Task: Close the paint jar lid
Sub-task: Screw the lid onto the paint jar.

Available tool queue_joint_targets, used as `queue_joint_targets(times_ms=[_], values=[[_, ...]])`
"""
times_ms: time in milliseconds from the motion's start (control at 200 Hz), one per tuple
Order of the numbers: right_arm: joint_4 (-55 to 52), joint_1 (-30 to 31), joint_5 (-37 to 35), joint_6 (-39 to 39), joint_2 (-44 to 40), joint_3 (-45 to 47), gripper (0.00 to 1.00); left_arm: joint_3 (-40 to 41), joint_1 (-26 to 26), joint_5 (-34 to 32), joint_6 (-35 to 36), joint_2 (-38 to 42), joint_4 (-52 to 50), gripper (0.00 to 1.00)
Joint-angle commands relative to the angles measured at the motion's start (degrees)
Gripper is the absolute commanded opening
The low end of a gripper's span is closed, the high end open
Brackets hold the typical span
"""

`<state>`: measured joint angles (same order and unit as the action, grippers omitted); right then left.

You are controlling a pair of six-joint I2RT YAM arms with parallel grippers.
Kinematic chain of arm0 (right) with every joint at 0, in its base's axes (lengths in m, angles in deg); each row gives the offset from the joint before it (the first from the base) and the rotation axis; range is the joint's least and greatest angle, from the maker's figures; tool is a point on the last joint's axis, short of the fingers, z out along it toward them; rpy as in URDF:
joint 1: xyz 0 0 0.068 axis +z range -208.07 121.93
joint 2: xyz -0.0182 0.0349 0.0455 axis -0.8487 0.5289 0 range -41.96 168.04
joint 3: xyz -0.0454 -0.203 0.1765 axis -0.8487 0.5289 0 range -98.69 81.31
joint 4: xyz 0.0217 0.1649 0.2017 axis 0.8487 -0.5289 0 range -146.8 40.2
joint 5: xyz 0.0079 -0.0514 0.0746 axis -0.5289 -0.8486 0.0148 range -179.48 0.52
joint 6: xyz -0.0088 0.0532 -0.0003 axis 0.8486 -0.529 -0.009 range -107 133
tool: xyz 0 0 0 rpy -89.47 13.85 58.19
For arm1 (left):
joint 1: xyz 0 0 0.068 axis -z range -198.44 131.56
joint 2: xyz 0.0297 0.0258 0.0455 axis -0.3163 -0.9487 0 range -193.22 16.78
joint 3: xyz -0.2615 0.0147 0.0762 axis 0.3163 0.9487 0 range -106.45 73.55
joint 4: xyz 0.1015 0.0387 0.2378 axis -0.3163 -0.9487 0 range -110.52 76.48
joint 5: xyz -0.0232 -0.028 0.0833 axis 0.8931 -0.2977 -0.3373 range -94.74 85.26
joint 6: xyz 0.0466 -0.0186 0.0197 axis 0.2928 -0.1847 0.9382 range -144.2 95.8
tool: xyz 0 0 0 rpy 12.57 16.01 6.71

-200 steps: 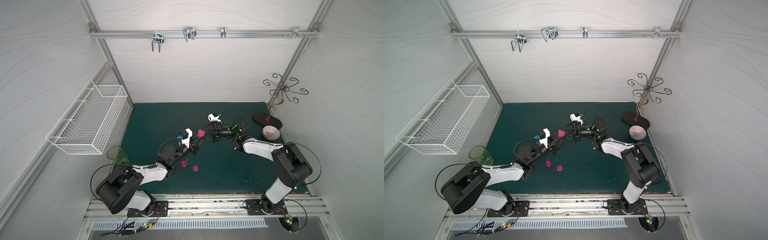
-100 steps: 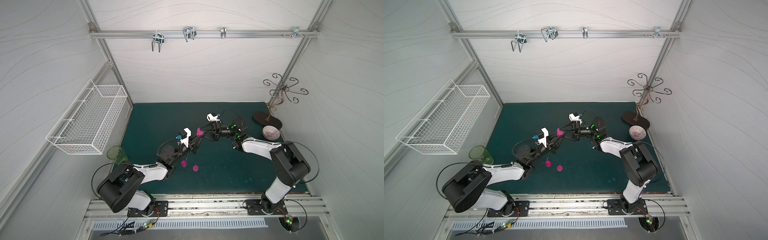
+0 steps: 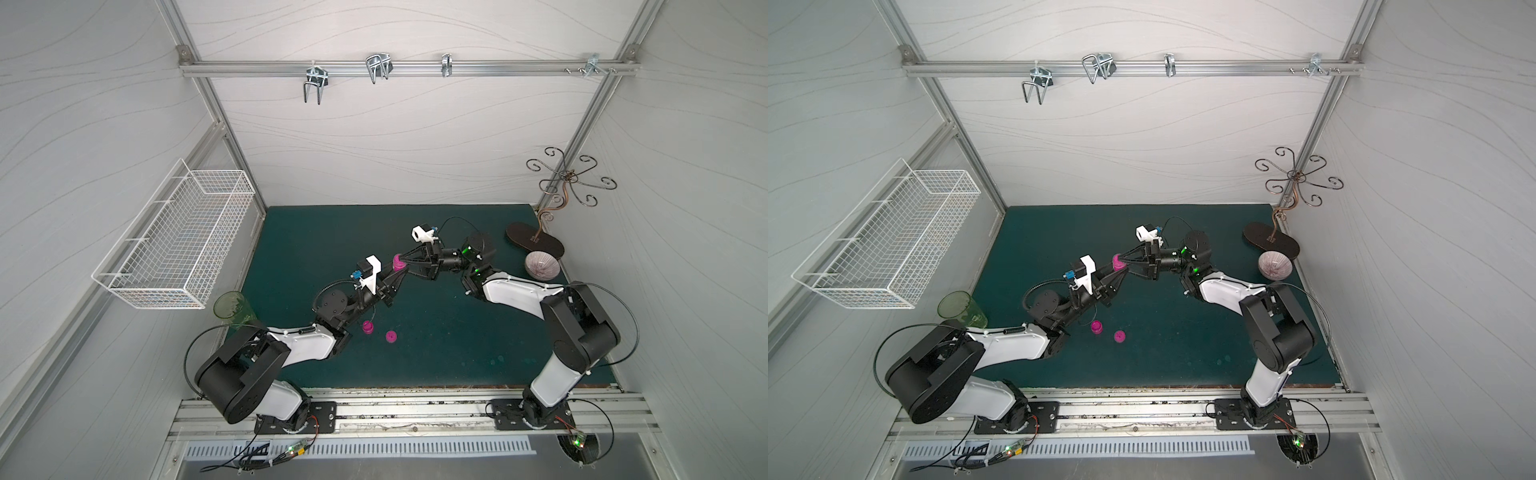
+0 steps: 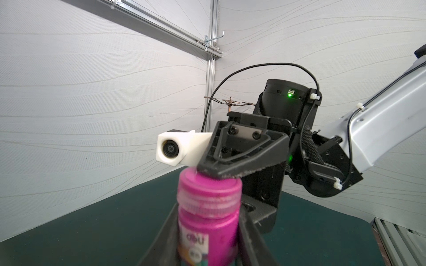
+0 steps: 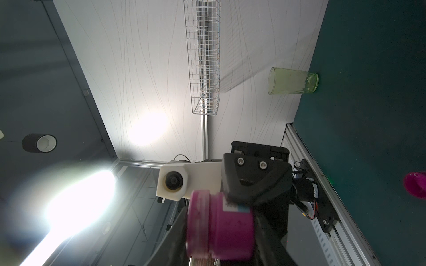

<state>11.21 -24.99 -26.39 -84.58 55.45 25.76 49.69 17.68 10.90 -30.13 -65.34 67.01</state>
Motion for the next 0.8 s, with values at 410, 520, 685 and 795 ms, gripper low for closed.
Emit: queue_joint_targets(times_ms=[410,520,685,795], values=[[-4.04,2.02,5.09,5.70,-1.52,-4.39,0.46,-0.99,1.06,7.74,0.87,-2.95,-3.45,0.00],[-5.45,2.21,5.39,6.38,-1.22,-4.72,0.46,-1.09,1.30,8.72,1.72,-3.30,-4.25,0.00],[-9.86,2.30,7.18,8.59,-0.94,-5.66,0.34,-1.94,2.11,9.45,4.29,-2.51,-9.58,0.00],[-18.45,2.38,8.72,14.30,-1.86,-6.39,0.29,-2.07,2.11,10.34,5.12,-1.84,-12.15,0.00]])
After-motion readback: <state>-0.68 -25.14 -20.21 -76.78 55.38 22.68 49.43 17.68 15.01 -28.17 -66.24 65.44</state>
